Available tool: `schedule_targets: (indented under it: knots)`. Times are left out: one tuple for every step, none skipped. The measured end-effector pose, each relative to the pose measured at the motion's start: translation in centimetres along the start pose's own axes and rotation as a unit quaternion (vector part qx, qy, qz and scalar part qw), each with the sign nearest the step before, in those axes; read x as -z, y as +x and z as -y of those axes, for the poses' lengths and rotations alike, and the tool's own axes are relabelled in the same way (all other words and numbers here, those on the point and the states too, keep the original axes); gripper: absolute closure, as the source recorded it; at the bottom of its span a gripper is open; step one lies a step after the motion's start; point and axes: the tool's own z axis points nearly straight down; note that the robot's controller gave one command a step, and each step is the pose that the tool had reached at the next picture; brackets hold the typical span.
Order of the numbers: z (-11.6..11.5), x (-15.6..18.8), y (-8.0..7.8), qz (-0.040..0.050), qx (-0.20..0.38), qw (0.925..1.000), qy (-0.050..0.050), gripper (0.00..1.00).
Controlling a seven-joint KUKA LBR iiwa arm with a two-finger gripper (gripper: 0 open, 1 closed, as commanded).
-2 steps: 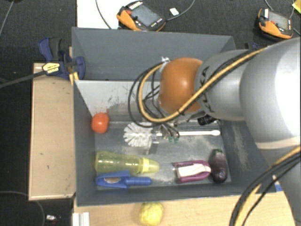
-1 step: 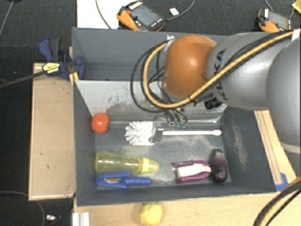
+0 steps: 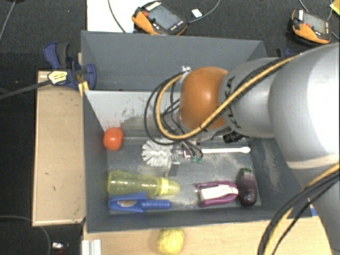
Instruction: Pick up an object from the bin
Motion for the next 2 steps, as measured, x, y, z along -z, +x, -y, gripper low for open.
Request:
schedule_targets:
  knots:
    - [-0.45,-0.13,-0.82,0.0142,0.017,0.9998,-0.003,0.00]
    - [-0.06,0.03,-0.24,0.0043,0.003,1.0000,-0.001,1.00]
